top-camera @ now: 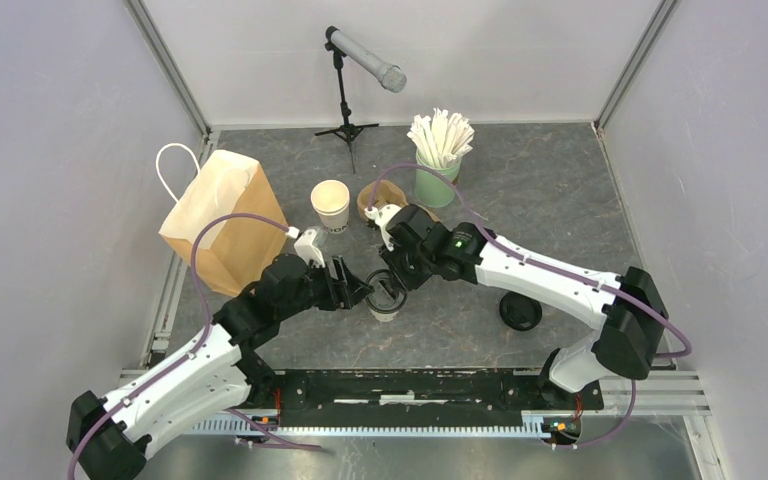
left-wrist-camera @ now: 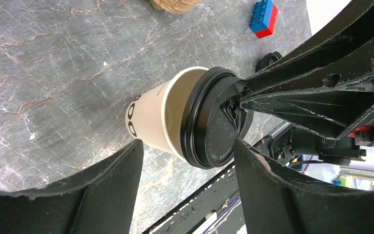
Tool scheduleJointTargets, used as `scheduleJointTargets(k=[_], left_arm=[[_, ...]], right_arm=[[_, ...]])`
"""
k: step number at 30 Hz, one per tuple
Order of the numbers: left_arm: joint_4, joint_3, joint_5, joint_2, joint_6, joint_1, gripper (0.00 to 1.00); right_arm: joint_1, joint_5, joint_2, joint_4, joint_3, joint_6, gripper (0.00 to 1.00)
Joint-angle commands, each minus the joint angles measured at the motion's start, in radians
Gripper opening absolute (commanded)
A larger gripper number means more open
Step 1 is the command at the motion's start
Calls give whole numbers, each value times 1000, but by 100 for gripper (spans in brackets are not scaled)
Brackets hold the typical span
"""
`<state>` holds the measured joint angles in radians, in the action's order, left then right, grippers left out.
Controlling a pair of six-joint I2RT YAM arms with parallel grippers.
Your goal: Pack the takeout coffee
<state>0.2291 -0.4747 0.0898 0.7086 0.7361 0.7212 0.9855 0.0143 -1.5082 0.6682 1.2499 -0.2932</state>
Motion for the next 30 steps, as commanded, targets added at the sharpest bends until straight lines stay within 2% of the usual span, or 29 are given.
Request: scheduleJointTargets(k=[1, 10, 19, 24, 30], left_arm=[[-38, -5, 10, 9, -25, -4, 74], [-20, -5, -29, 28, -71, -5, 77], [-28, -7, -67, 49, -67, -5, 68], [-27, -17, -86, 65, -80, -5, 66], [-17, -34, -87, 100, -116, -5, 67]], right_arm=[[1, -12, -23, -6, 58, 5, 24], [1, 18, -73, 22, 107, 13, 25], [1, 55, -98, 41, 136, 19, 34], [1, 53, -107, 23, 134, 18, 26], [-1, 47, -108, 3, 133, 29, 22]])
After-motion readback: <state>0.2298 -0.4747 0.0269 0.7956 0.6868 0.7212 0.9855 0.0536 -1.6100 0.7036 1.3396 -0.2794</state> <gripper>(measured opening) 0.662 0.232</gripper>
